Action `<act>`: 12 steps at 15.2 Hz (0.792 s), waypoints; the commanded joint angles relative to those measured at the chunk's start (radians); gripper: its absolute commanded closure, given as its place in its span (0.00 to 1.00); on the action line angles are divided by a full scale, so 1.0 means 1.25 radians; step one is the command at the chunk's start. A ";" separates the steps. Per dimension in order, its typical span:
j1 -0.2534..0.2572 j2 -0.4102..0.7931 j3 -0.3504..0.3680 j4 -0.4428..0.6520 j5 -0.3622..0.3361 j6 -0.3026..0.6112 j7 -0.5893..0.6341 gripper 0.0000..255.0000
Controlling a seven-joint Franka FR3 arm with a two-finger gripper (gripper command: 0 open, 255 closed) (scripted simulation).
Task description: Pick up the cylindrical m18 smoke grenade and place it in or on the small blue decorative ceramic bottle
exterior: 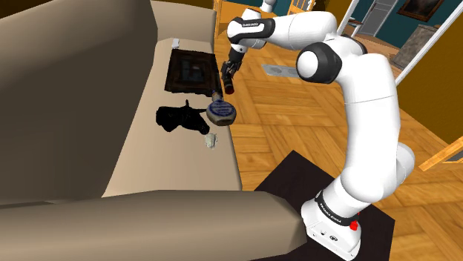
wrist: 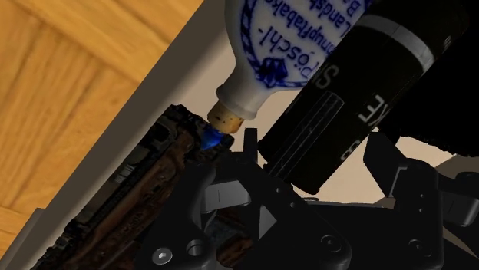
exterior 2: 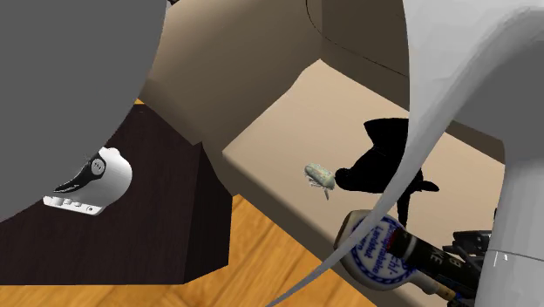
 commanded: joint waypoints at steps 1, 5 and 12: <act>0.001 0.006 0.001 -0.012 0.002 0.019 -0.004 1.00; 0.001 0.020 0.003 -0.029 0.006 0.049 -0.010 1.00; 0.001 0.020 0.003 -0.029 0.006 0.049 -0.010 1.00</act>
